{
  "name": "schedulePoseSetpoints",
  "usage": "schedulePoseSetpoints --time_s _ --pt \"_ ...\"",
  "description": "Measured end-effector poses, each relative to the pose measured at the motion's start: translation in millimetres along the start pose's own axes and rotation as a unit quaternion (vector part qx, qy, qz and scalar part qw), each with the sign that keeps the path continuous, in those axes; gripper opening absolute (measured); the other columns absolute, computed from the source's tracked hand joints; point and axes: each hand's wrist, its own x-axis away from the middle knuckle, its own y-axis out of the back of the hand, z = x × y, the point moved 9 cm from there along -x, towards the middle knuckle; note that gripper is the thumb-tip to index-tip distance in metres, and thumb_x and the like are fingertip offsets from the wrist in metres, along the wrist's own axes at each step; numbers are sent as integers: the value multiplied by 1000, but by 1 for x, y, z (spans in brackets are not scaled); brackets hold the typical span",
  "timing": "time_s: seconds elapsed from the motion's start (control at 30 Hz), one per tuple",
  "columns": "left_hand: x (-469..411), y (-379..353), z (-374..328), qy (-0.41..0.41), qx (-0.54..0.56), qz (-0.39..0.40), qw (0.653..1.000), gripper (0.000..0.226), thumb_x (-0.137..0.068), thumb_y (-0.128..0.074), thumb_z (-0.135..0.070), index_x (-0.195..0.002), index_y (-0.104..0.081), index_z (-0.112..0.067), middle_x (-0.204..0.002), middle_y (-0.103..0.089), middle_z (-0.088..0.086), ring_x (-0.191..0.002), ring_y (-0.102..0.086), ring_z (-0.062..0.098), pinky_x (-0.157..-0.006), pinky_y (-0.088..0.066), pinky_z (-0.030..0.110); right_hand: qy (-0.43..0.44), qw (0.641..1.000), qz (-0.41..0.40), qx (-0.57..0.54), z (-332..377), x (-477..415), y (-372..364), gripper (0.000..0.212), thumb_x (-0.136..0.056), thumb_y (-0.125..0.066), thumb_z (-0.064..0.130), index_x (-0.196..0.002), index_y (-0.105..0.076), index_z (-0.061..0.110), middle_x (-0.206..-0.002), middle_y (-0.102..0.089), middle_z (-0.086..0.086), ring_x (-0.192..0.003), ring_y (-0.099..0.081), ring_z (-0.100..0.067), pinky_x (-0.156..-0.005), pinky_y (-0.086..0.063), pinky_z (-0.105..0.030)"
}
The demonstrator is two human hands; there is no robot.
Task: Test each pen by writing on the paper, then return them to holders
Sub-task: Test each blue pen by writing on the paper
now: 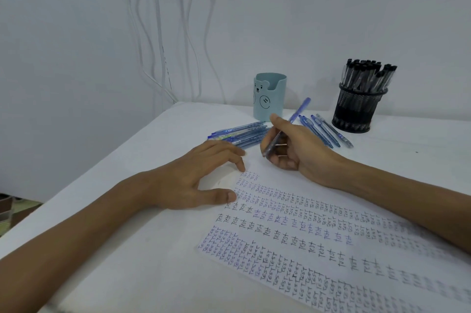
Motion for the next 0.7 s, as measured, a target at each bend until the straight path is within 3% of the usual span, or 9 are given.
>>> schedulePoseSetpoints --time_s 0.2,0.3,0.4,0.6,0.7 --pt "0 0 0 2 1 0 1000 44 -97 -67 -48 -136 -55 -32 -154 -40 -16 -151 -28 12 -122 -26 31 47 998 -22 26 7 -2 10 19 -99 -63 28 -98 -62 9 -75 -63 -14 -50 -51 -18 -45 -35 -25" --pt "1 0 0 1 3 1 1000 43 -98 -68 -47 -136 -55 -32 -154 -39 -16 -151 -28 13 -122 -26 32 11 998 -61 -29 7 -5 18 27 -106 -51 35 -107 -55 8 -74 -67 -16 -48 -61 -22 -42 -46 -23" --pt "2 1 -1 2 9 -1 1000 43 -97 -68 -45 -135 -55 -31 -154 -40 -16 -151 -28 16 -122 -26 32 -21 993 -99 -55 11 -7 33 31 -110 -38 30 -99 -56 7 -67 -68 -17 -44 -62 -26 -40 -48 -23" --pt "2 1 -1 2 10 -2 1000 43 -97 -67 -46 -135 -56 -30 -154 -41 -15 -151 -28 17 -122 -28 34 -44 994 -99 13 19 -16 63 39 -107 -45 40 -90 -63 10 -72 -70 -16 -46 -60 -23 -42 -49 -22" --pt "2 1 0 5 16 0 1000 43 -97 -68 -46 -135 -55 -32 -154 -40 -16 -152 -28 16 -122 -27 35 -38 989 -108 96 23 -23 82 41 -106 -50 41 -98 -69 6 -62 -65 -10 -44 -51 -17 -40 -42 -20"
